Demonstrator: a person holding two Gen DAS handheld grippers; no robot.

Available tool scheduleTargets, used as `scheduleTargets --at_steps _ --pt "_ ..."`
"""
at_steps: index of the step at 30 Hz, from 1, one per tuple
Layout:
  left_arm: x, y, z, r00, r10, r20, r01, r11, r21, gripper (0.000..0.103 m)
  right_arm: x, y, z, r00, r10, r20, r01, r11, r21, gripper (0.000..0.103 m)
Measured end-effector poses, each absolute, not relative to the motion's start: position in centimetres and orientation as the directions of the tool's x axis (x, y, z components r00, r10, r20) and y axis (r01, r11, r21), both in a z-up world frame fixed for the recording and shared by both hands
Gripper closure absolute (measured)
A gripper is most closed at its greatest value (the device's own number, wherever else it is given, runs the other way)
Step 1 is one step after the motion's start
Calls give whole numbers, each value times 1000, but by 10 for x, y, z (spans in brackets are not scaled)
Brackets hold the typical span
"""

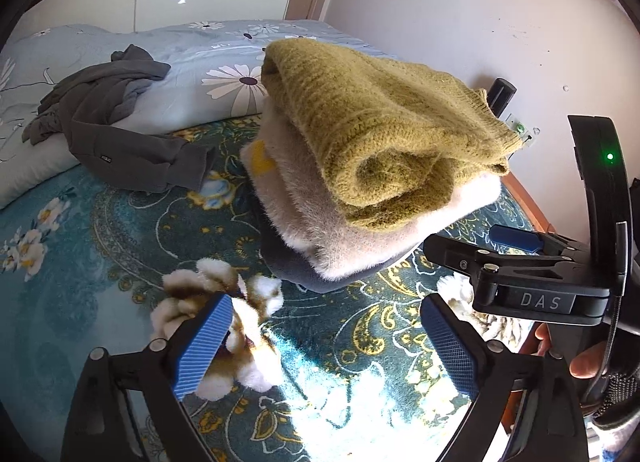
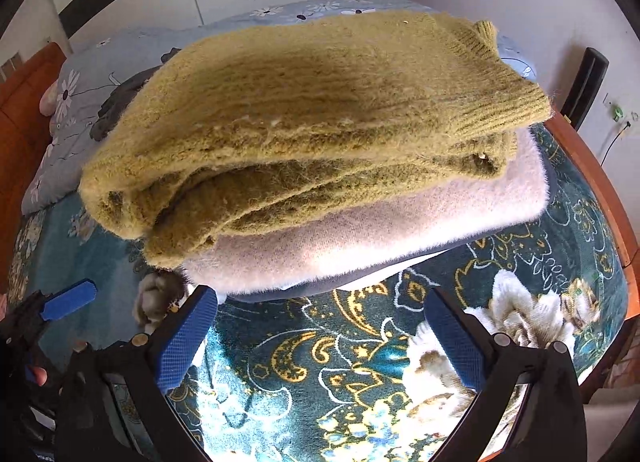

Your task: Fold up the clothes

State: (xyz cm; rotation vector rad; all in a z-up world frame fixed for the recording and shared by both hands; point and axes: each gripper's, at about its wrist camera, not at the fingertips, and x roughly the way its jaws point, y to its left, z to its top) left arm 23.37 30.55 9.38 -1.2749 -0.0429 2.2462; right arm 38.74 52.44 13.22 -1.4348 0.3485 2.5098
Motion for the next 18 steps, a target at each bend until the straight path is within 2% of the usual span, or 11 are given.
scheduleTargets --at_steps 18 --pt "233 293 83 -395 439 -807 -379 -878 -292 0 393 512 115 -504 141 -852 -398 -914 84 0"
